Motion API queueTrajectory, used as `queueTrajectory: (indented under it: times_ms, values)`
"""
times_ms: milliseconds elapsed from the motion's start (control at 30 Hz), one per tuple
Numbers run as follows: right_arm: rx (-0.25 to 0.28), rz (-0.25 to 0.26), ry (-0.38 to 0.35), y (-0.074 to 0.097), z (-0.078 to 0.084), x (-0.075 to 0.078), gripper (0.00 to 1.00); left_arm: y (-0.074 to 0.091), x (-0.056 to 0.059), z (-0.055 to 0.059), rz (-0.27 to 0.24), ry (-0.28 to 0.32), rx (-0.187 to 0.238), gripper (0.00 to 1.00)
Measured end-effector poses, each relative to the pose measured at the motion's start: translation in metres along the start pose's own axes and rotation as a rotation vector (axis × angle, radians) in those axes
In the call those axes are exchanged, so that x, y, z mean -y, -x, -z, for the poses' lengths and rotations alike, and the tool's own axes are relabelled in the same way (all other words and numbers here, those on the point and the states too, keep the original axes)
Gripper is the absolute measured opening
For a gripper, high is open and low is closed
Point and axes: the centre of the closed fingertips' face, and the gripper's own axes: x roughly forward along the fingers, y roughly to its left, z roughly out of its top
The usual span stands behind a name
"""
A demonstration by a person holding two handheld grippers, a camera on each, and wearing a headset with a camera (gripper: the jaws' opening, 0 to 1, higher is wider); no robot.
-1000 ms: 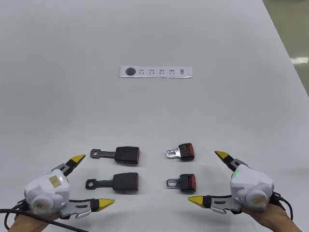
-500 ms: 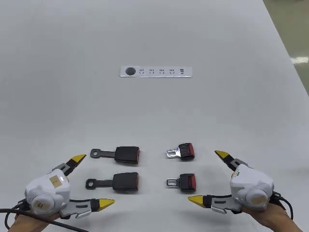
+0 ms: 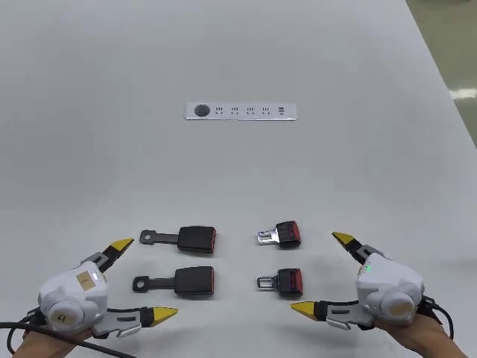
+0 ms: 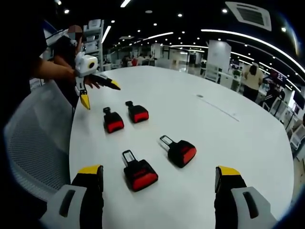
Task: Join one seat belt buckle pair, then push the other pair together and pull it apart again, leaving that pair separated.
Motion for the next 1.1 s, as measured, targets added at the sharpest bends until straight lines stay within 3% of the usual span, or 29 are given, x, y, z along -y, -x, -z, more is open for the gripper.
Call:
queueTrajectory:
  times_ms: [1100]
  values:
    - [-0.001,0.0,-0.001,0.0017,-0.0002,0.0005,0.99,0.0021,-0.0029,0.0041,-0.007,0.009,0.001,0.97]
